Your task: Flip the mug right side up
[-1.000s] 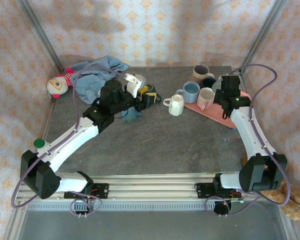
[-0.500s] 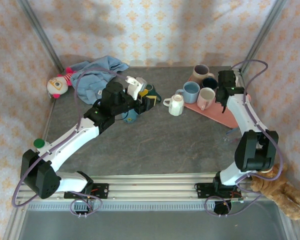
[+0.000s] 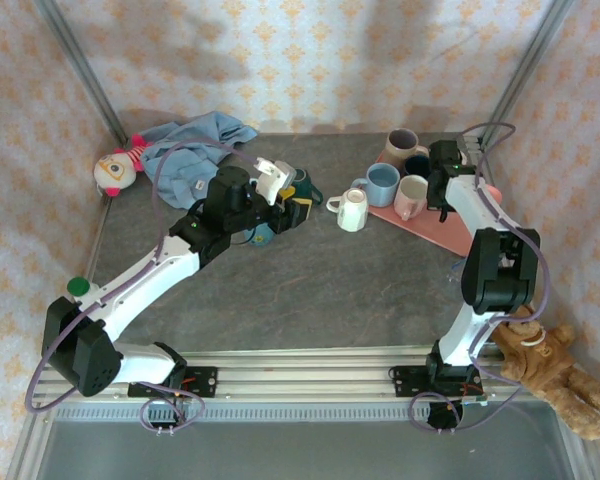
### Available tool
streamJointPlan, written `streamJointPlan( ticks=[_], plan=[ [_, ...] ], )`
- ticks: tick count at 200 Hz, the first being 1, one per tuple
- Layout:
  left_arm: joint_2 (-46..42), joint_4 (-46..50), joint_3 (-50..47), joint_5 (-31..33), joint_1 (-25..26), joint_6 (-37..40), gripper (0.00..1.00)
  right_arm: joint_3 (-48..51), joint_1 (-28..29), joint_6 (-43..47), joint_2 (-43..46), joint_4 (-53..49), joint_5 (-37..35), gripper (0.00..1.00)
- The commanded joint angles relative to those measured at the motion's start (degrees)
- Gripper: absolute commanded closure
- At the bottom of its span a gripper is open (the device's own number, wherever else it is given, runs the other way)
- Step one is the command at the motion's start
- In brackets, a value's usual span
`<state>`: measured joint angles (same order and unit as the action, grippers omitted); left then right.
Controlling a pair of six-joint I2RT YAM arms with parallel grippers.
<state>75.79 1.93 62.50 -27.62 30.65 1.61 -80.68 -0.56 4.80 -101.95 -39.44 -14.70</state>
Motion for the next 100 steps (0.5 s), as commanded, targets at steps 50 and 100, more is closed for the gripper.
streamJointPlan(
  ticks=[50,100],
  plan=[
    [1.23,1.58,0.69,-0.09,0.38,1.57,0.43,-5.16,-0.12,0.97,-3.87,-2.84,0.09,1.0],
    [1.42,1.83,0.69,0.0,0.82,1.31,0.43,-8.19,-0.16,2.09,-6.05,-4.83,1.53,1.0]
  ],
)
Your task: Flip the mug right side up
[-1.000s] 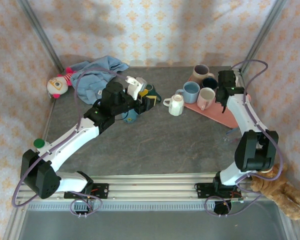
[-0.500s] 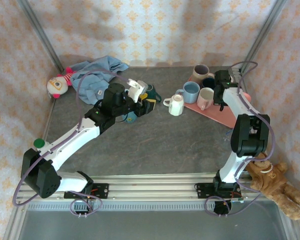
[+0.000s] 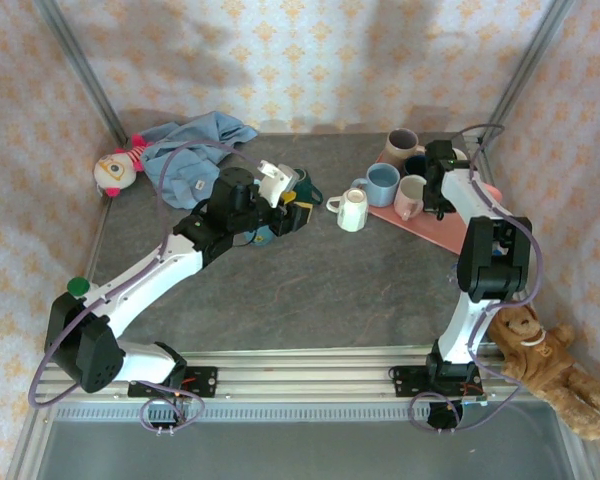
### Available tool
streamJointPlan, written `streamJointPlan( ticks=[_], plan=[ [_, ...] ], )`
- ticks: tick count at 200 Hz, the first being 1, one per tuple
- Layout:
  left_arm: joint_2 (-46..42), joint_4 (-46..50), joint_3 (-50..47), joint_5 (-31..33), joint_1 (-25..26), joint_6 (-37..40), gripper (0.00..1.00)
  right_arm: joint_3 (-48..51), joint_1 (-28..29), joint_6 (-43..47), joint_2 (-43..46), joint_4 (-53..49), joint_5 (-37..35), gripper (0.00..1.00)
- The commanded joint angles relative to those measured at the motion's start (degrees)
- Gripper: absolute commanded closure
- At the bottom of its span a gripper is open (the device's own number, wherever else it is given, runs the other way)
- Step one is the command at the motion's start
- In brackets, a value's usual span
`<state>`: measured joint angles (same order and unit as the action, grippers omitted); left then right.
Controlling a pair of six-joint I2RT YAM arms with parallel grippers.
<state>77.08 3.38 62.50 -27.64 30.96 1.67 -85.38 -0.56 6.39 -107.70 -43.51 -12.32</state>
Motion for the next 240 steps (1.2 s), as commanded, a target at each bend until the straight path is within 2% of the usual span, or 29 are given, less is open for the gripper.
streamJointPlan(
  ticks=[1,32,63,95,120,170,197,216,240],
  plan=[
    [0.15,0.39,0.69,0.03,0.55,1.24,0.43,-3.57,-0.15,0.48,-0.31,-0.78,-0.82,1.0],
    [-0.13,-0.03,0.11,0.39,0.67,0.92,0.43,-4.54,-0.15,0.34,-0.45,-1.03,0.29,0.92],
    [-0.18,0.27,0.14,0.39,0.6,1.13,0.43,-4.92,-0.15,0.12,-0.47,-1.93,0.11,0.78],
    [-0.35,0.48,0.27,0.52,0.67,1.4,0.42,-4.27,-0.15,-0.15,0.73,-2.2,0.19,0.75],
    [-0.6,1.41,0.43,1.67,0.65,0.6,0.42,-3.58,-0.15,-0.94,3.17,-2.52,0.38,0.73],
    [-1.48,2.17,-0.4,4.31,0.62,-1.82,0.42,0.74,-0.15,-3.73,12.47,-1.78,2.33,0.57],
    [-2.24,2.96,-0.8,7.04,0.62,-3.88,0.41,5.36,-0.15,-2.05,19.66,1.78,11.04,0.52],
    [-2.86,3.86,-1.18,9.2,0.59,-5.39,0.41,7.78,-0.15,2.86,23.55,2.84,23.71,0.51],
    [-3.99,3.74,-2.85,12.41,0.39,-8.33,0.41,9.02,1.43,8.59,25.74,1.05,36.37,0.51]
  ],
)
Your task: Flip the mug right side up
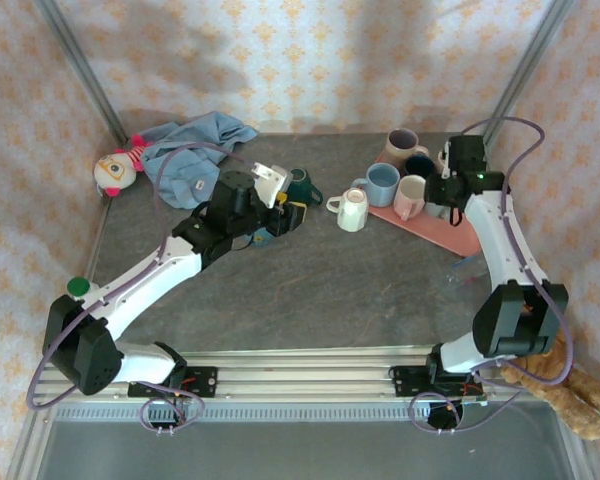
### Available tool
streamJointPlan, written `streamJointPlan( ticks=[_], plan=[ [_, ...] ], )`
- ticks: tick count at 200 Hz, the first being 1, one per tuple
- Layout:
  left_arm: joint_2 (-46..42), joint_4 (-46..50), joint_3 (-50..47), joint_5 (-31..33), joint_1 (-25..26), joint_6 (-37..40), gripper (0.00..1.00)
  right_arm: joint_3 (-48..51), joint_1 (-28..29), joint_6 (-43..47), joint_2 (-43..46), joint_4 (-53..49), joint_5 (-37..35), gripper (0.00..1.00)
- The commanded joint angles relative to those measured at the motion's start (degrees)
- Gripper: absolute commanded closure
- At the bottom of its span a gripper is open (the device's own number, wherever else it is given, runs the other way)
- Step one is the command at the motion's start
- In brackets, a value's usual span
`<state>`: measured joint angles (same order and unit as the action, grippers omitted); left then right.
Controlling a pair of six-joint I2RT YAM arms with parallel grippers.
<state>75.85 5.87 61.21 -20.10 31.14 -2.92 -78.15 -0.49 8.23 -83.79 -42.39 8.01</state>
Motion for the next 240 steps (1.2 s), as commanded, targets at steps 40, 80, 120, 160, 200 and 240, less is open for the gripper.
streamJointPlan(
  ticks=[40,80,120,160,200,240],
  plan=[
    [-2.46,8.17,-0.37,8.33,-0.54,-7.28,0.4,3.05,7.92,14.27,1.98,-0.68,24.92,0.51],
    [-3.18,8.1,-1.85,7.7,-0.65,-4.01,0.41,1.49,11.01,6.24,-0.24,3.29,27.43,0.51],
    [6.26,5.07,2.61,-1.77,-0.72,18.8,0.4,-0.88,10.12,0.33,-0.94,3.17,27.93,0.5],
    [24.4,15.24,20.04,-5.18,-0.9,37.57,0.41,-4.02,3.77,-8.72,-2.38,-2.89,32.1,0.5],
    [40.34,23.78,36.76,-7.14,-1.17,49.85,0.42,-3.47,0.08,-9.4,-2.34,-7.12,34.08,0.5],
    [49.94,29.83,47.8,-9.96,-1.16,58.53,0.43,-2.41,-1.15,-9.46,-1.74,-7.98,34.69,0.5]
  ],
)
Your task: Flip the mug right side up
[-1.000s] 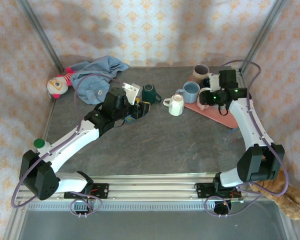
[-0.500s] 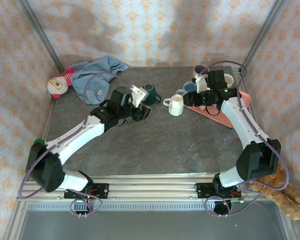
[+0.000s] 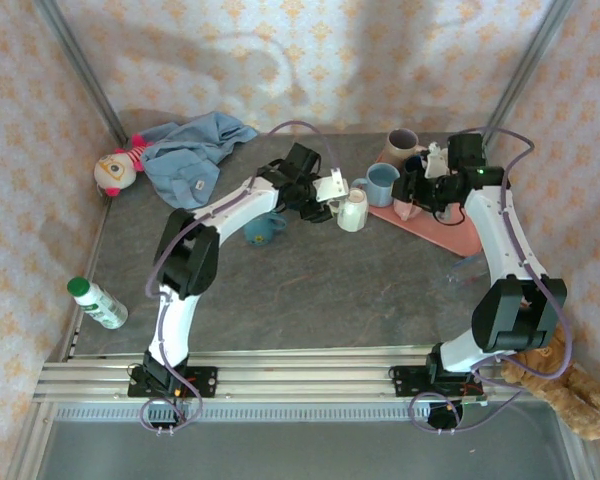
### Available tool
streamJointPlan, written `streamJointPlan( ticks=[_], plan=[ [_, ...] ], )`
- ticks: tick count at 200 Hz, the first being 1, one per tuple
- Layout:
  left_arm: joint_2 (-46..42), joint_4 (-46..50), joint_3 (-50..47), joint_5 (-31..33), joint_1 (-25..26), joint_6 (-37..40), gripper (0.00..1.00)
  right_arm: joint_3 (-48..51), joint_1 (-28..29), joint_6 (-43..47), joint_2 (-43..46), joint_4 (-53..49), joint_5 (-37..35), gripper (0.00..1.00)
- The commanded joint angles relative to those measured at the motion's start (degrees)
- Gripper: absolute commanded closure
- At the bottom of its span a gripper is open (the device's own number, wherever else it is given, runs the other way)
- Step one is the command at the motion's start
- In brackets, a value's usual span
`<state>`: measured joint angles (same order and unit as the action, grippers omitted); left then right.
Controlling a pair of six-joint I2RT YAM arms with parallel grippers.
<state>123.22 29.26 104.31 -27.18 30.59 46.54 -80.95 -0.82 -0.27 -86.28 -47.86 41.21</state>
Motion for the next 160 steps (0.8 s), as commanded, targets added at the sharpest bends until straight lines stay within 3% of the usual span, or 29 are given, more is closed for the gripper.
streamJointPlan(
  ticks=[1,121,160],
  plan=[
    [2.7,6.39,4.86,-2.84,-0.62,9.21,0.43,0.37,-0.79,-0.96,0.76,-2.51,1.49,0.5],
    [12.2,3.71,15.04,-3.33,-2.03,17.41,0.43,2.28,-1.7,0.27,0.05,-4.61,4.76,0.51],
    [13.68,5.87,17.1,-6.78,-2.11,19.07,0.42,2.53,-2.42,-0.14,-0.8,-4.05,6.22,0.51]
  ],
)
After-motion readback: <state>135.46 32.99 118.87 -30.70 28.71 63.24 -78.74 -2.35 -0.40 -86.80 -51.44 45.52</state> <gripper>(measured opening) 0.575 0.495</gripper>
